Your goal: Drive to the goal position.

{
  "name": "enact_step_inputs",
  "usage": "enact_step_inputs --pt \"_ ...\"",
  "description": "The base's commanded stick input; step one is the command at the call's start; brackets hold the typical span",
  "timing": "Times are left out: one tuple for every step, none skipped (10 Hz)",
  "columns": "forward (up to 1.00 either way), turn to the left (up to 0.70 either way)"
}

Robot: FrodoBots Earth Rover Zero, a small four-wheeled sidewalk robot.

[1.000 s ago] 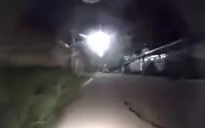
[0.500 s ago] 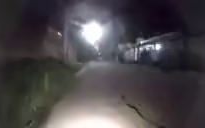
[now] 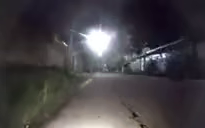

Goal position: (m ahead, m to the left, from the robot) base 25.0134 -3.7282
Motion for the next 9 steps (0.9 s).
enact_step_inputs --pt "0.7 0.0" --pt "0.7 0.0" --pt "0.7 0.0" --pt "0.7 0.0" --pt "0.7 0.0" --pt "0.7 0.0" --pt "0.7 0.0" --pt "0.7 0.0" --pt "0.7 0.0"
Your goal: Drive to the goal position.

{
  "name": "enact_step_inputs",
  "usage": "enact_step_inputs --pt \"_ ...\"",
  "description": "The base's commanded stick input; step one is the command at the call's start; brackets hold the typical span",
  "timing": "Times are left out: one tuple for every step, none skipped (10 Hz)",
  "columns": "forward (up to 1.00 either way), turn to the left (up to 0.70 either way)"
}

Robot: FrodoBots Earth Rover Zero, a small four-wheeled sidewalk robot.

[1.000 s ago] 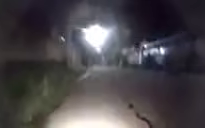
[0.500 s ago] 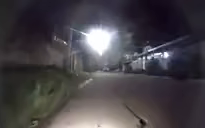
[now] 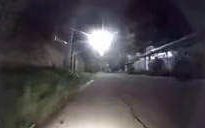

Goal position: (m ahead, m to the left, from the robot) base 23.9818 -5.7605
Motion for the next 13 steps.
enact_step_inputs --pt "0.7 0.0" --pt "0.7 0.0" --pt "0.7 0.0" --pt "0.7 0.0" --pt "0.7 0.0" --pt "0.7 0.0" --pt "0.7 -0.03" --pt "0.7 -0.18" --pt "0.7 -0.35" --pt "0.7 -0.35" --pt "0.7 -0.35" --pt "0.7 -0.35" --pt "0.7 -0.35"
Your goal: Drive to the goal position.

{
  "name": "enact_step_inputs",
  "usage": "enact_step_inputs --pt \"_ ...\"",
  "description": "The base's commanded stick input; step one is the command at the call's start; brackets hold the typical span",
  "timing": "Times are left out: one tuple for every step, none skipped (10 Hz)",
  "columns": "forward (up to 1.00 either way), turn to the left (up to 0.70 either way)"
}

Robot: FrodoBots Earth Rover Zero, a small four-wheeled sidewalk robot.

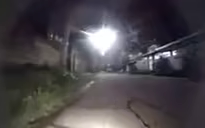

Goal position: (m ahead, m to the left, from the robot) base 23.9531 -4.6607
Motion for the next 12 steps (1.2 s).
enact_step_inputs --pt "0.7 -0.35" --pt "0.7 -0.35" --pt "0.7 -0.35" --pt "0.7 -0.18" --pt "0.7 0.0" --pt "0.7 -0.02" --pt "0.7 -0.12" --pt "0.7 -0.22" --pt "0.7 -0.33" --pt "0.7 -0.29" --pt "0.7 -0.14" --pt "0.7 0.0"
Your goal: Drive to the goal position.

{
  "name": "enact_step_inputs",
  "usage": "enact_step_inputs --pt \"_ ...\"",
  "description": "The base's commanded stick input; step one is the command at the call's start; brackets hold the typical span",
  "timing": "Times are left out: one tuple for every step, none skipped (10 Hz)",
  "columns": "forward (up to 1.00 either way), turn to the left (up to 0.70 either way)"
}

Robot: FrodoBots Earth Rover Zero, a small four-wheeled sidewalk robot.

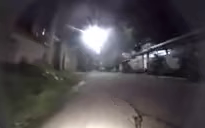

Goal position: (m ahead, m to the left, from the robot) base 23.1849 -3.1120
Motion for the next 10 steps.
enact_step_inputs --pt "0.7 0.0" --pt "0.7 0.0" --pt "0.7 0.0" --pt "0.7 0.0" --pt "0.7 0.0" --pt "0.7 0.0" --pt "0.7 0.0" --pt "0.7 0.0" --pt "0.7 0.0" --pt "0.7 0.0"
